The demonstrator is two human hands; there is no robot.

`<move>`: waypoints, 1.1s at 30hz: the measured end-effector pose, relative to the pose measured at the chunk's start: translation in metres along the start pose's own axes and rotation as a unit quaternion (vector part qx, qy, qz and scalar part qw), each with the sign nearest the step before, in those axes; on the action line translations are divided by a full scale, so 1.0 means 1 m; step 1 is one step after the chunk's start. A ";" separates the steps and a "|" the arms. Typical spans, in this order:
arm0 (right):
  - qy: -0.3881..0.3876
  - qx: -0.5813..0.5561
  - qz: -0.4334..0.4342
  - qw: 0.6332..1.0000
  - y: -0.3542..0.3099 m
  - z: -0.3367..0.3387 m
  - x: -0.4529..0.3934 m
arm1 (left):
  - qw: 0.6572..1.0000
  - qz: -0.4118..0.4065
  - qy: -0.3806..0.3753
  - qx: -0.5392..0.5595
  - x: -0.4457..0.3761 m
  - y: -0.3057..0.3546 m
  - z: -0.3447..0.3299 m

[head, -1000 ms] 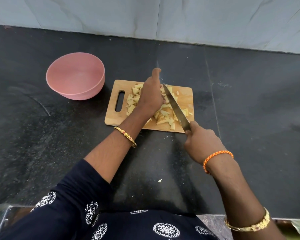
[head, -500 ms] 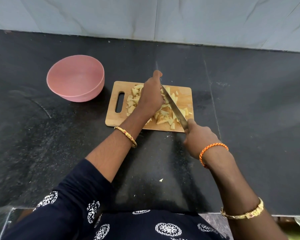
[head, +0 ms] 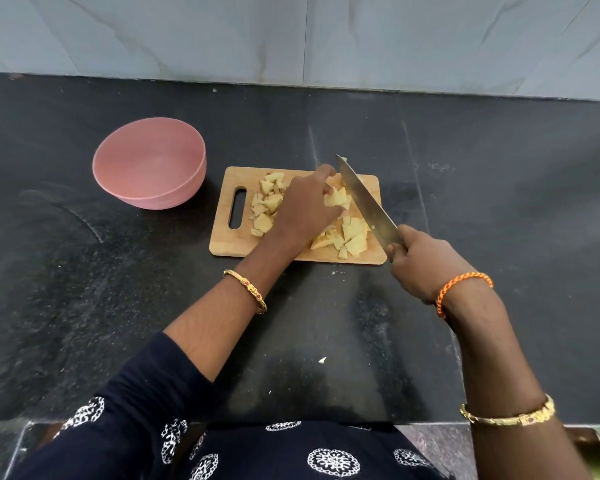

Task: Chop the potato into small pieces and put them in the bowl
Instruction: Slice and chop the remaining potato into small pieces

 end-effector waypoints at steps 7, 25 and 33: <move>-0.007 0.016 0.001 1.000 0.003 -0.007 -0.001 | 0.999 -0.006 0.024 -0.034 -0.002 0.000 -0.006; -0.054 0.033 -0.004 0.998 0.024 -0.005 0.019 | 0.999 -0.036 0.006 -0.035 -0.011 0.003 -0.002; 0.043 -0.092 -0.039 0.994 0.030 -0.003 -0.007 | 0.994 -0.071 -0.013 -0.085 -0.038 0.013 -0.011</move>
Point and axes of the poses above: each hand's wrist, its own x-axis away from the middle knuckle, its own z-axis out of the back of the hand, y = z × x, the point moved 2 cm from there along -x, towards the middle knuckle, and after that the axes turned 14 degrees about y, right-handed, at the moved point
